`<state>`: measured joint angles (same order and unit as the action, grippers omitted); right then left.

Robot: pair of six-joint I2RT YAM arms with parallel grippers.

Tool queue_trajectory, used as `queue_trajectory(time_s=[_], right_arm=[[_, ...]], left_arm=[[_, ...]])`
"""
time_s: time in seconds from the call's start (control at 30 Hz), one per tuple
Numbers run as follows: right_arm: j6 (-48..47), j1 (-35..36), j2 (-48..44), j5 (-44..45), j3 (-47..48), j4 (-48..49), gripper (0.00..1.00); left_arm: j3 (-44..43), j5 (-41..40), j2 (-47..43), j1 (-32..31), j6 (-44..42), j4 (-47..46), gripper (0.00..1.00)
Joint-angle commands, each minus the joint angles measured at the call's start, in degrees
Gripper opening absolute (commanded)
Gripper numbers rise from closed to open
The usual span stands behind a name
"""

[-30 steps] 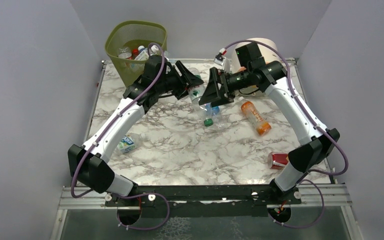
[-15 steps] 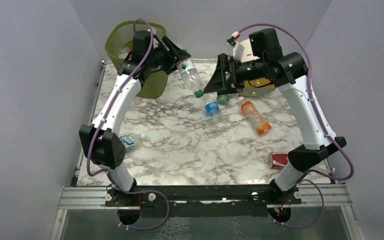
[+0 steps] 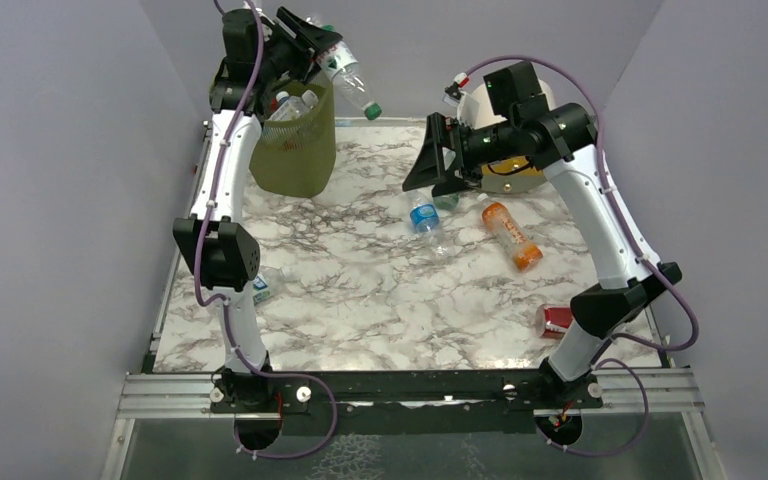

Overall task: Put the plastic bottles in the bin
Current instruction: Place the plastic bottle in the trash bin.

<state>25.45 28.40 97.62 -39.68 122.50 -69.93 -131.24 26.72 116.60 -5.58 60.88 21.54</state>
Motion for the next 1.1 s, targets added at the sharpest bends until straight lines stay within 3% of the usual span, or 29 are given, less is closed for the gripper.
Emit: queue_trajectory(time_s=[0.0,0.2,0.6,1.07], right_arm=[[-1.72,-0.23,1.98,0.99,2.13,-0.99,1.00],[-2.83,-0.79,2.77,0.57,1.25,-1.22,0.99],[-4.65,-1.42,5.03,-1.46,2.13,-2.59,1.00],[-5.77,-1.90,6.28,-3.18,2.04,-3.06,0.99]], left_arm=[[-0.87,1.24,0.55,3.51,5.61,-10.72,0.51],[-0.81,-1.37,1.73,7.80,6.79,-15.72,0.51],[-0.14,-10.69,3.47,12.21,-0.63,-21.48,0.52],[5.31,-25.71,1.74,12.90,-8.88,-24.58,0.54]])
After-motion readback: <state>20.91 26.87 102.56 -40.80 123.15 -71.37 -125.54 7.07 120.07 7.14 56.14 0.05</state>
